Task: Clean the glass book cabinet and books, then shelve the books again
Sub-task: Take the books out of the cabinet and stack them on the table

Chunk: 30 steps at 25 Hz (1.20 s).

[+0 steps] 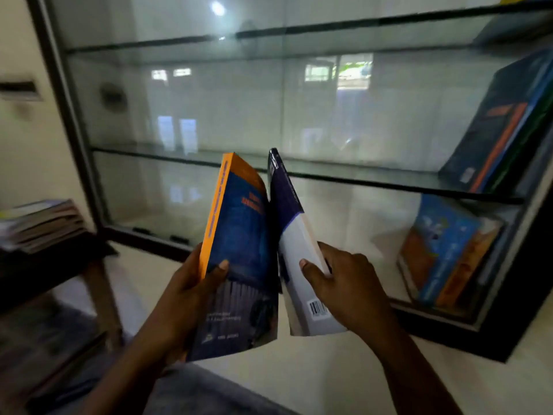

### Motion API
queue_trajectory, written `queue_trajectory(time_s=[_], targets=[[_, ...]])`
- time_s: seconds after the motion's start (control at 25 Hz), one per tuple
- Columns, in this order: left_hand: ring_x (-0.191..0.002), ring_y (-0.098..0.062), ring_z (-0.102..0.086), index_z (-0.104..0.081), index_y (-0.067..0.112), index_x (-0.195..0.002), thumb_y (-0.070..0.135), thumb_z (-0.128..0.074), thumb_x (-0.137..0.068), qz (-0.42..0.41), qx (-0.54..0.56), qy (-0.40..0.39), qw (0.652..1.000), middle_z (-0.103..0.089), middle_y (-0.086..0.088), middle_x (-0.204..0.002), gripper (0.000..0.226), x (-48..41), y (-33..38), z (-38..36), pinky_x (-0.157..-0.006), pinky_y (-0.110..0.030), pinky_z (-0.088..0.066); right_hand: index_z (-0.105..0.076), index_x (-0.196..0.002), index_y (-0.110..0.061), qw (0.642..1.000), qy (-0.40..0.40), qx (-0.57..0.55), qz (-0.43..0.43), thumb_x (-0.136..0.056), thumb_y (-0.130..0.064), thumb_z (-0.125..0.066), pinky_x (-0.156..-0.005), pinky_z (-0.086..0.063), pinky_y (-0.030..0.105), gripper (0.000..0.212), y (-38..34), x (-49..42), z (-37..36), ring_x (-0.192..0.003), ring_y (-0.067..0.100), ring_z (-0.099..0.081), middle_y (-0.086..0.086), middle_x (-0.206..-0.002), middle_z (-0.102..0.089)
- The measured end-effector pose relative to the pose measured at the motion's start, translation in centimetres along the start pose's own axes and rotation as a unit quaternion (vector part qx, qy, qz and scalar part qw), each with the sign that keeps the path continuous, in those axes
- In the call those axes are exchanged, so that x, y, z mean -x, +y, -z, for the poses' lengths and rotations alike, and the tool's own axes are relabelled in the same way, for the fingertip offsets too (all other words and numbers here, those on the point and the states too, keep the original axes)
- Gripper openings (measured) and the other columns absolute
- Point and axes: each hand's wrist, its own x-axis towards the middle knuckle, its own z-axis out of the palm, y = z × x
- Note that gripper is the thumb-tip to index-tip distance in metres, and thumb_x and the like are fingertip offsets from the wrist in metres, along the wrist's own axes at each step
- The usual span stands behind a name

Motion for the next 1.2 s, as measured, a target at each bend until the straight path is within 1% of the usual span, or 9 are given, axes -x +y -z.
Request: queue_trajectory(time_s=[0.2, 0.32, 0.48, 0.6, 0.76, 0.84, 0.96, 1.08, 1.2], targets=[[-0.077, -0.015, -0.069, -0.058, 0.015, -0.109, 0.002, -0.047, -0.091, 0.067, -0.048, 0.170, 0.982, -0.072, -0.006, -0.091, 0.025, 7.3, -2.7, 14.1, -0.064, -0.026, -0.057, -0.046, -0.133, -0.022, 0.992, -0.118, -0.012, 0.034, -0.094, -0.037, -0.046, -0.079, -0.047, 0.025, 0.041, -7.2, 1.4, -11.3, -0.099, 0.019, -0.061, 0.002, -0.116, -0.063], [-0.090, -0.030, -0.065, -0.059, 0.016, -0.110, 0.005, -0.050, -0.092, 0.103, -0.086, 0.270, 0.954, -0.068, -0.016, -0.104, 0.023, 11.7, -4.0, 22.6, -0.081, -0.049, -0.052, -0.051, -0.126, -0.023, 0.978, -0.192, -0.028, 0.076, -0.094, -0.037, -0.045, -0.069, -0.046, 0.024, 0.035, -11.9, 1.3, -18.5, -0.090, 0.020, -0.063, 0.003, -0.106, -0.066], [-0.094, -0.042, -0.060, -0.060, 0.012, -0.106, 0.006, -0.050, -0.092, 0.146, -0.118, 0.390, 0.902, -0.063, -0.030, -0.107, 0.018, 15.9, -4.4, 33.7, -0.088, -0.062, -0.043, -0.052, -0.125, -0.023, 0.948, -0.280, -0.045, 0.142, -0.093, -0.040, -0.045, -0.078, -0.050, 0.032, 0.036, -18.7, -0.4, -28.8, -0.094, 0.026, -0.061, 0.005, -0.109, -0.065], [-0.104, -0.043, -0.058, -0.054, 0.001, -0.115, 0.001, -0.048, -0.092, 0.154, -0.140, 0.459, 0.864, -0.062, -0.027, -0.110, 0.024, 17.7, -3.9, 42.0, -0.089, -0.056, -0.045, -0.048, -0.131, -0.023, 0.922, -0.340, -0.051, 0.177, -0.092, -0.040, -0.048, -0.085, -0.051, 0.037, 0.042, -24.4, -2.2, -37.0, -0.100, 0.028, -0.062, 0.006, -0.117, -0.063], [-0.102, -0.036, -0.060, -0.053, 0.009, -0.118, 0.000, -0.047, -0.093, 0.197, -0.166, 0.539, 0.802, -0.062, -0.021, -0.113, 0.027, 18.7, -2.4, 52.3, -0.092, -0.053, -0.047, -0.048, -0.134, -0.022, 0.884, -0.406, -0.042, 0.230, -0.094, -0.039, -0.048, -0.095, -0.040, 0.029, 0.044, -33.5, -6.4, -46.7, -0.115, 0.024, -0.054, 0.004, -0.130, -0.057], [-0.102, -0.035, -0.060, -0.056, 0.018, -0.108, -0.001, -0.048, -0.092, 0.207, -0.173, 0.563, 0.781, -0.064, -0.019, -0.110, 0.026, 19.1, -2.1, 56.6, -0.094, -0.053, -0.046, -0.050, -0.132, -0.024, 0.866, -0.410, -0.042, 0.283, -0.094, -0.037, -0.047, -0.088, -0.040, 0.024, 0.040, -37.6, -8.8, -50.9, -0.110, 0.021, -0.057, 0.003, -0.125, -0.060], [-0.090, -0.027, -0.061, -0.057, 0.020, -0.103, -0.004, -0.049, -0.091, 0.210, -0.172, 0.598, 0.754, -0.065, -0.018, -0.107, 0.028, 18.6, -1.6, 62.2, -0.087, -0.047, -0.046, -0.053, -0.127, -0.025, 0.844, -0.433, -0.038, 0.314, -0.094, -0.036, -0.047, -0.083, -0.046, 0.028, 0.036, -43.9, -12.3, -56.9, -0.103, 0.024, -0.060, 0.005, -0.117, -0.064], [-0.087, -0.024, -0.064, -0.058, 0.012, -0.107, -0.004, -0.048, -0.091, 0.193, -0.153, 0.619, 0.746, -0.067, -0.014, -0.101, 0.025, 16.4, -1.8, 69.1, -0.078, -0.035, -0.053, -0.049, -0.131, -0.027, 0.831, -0.447, -0.029, 0.328, -0.094, -0.038, -0.046, -0.088, -0.043, 0.031, 0.038, -50.7, -15.8, -62.9, -0.109, 0.026, -0.056, 0.007, -0.122, -0.061], [-0.071, -0.004, -0.067, -0.055, 0.008, -0.109, -0.005, -0.046, -0.091, 0.165, -0.147, 0.611, 0.760, -0.066, -0.006, -0.091, 0.024, 12.4, -1.8, 77.5, -0.058, -0.015, -0.052, -0.051, -0.129, -0.027, 0.835, -0.446, -0.053, 0.317, -0.094, -0.039, -0.046, -0.081, -0.045, 0.028, 0.037, -56.9, -19.6, -68.4, -0.104, 0.023, -0.059, 0.003, -0.119, -0.063]])
